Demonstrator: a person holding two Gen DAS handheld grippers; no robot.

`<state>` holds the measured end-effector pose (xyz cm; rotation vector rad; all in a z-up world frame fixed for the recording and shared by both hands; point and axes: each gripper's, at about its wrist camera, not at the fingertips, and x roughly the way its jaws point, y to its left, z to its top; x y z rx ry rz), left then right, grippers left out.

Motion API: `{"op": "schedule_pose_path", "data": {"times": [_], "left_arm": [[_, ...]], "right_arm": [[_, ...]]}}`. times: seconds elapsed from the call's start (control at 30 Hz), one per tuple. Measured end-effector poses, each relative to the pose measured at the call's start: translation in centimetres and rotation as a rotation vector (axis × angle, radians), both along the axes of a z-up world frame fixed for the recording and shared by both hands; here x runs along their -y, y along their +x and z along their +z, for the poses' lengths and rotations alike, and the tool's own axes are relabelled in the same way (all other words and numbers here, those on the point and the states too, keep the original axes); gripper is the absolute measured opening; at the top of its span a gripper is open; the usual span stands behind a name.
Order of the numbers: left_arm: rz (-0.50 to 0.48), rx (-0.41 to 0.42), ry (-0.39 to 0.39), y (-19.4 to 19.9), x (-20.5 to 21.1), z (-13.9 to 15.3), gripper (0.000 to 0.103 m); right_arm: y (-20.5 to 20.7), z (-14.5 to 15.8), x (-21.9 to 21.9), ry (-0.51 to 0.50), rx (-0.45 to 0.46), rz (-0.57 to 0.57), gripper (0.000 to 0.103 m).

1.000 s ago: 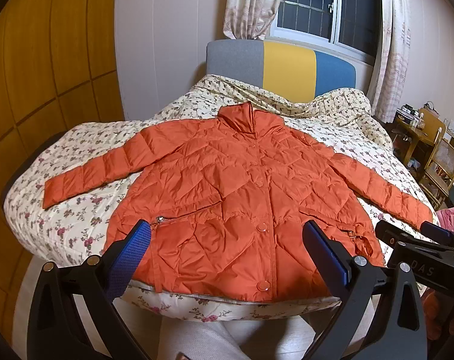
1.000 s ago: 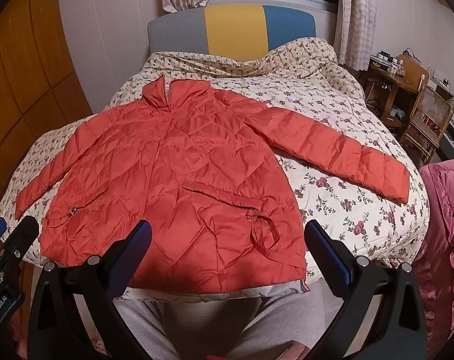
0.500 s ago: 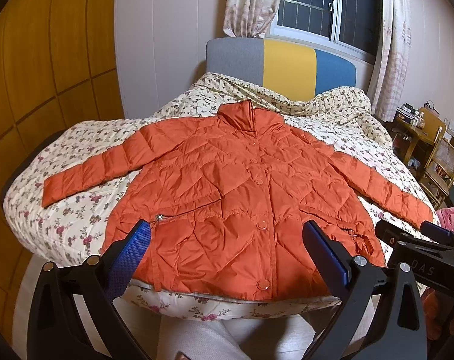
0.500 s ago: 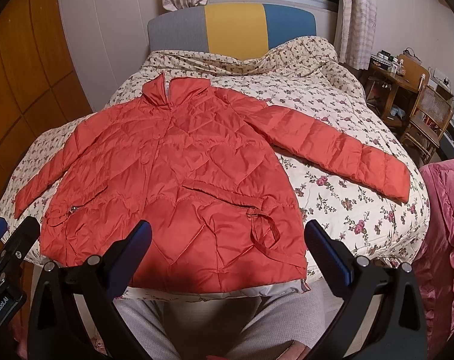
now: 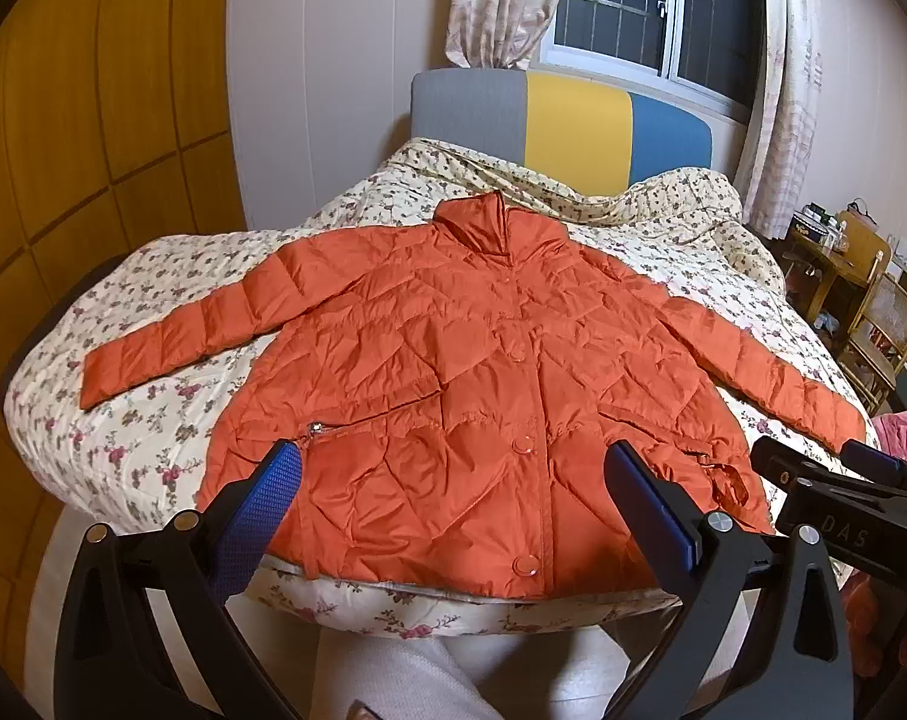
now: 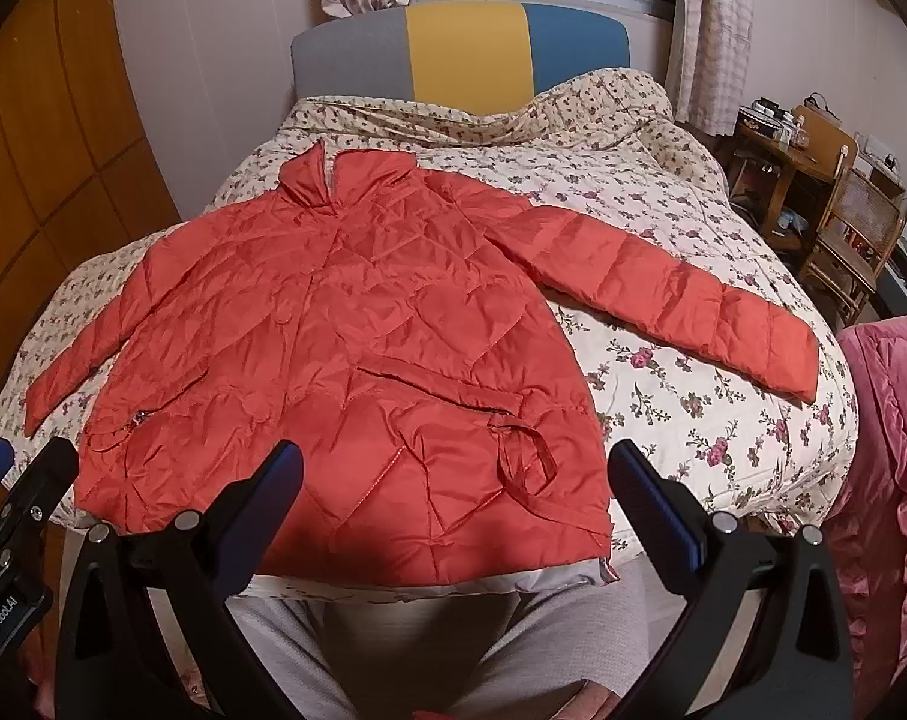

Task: Fold large clothes

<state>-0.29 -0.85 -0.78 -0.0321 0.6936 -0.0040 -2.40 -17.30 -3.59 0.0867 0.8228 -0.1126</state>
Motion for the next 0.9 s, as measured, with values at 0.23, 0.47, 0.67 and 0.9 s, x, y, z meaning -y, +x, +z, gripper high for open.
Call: {"op": "schedule_pose_path", "data": {"times": [0.23,0.47,0.67,0.9], "left_arm": [[-0.002,-0.019,-0.017,0.7,-0.7,-0.5,0.1],[-0.037,-0.065,-0.182,2.6,-3.0,-3.4,0.1],[0.022,-0.085,-0.107,5.3,-5.4,-5.9,0.1],[0.104,-0.182,-0.09,11.4,-10.0,-9.0,0.1]], "right_arm": [[0.9,-0.9,1.1,0.006,0.001,-0.023,0.101],[3.7,-3.0,4.9,0.103,0.038,-0.053,0.101],[8.2,-8.2,12.4,0.341,-0.032,-0.08,0.101],[9.5,-11.6,22.2,0.508,0.064,-0.381,0.098]]}}
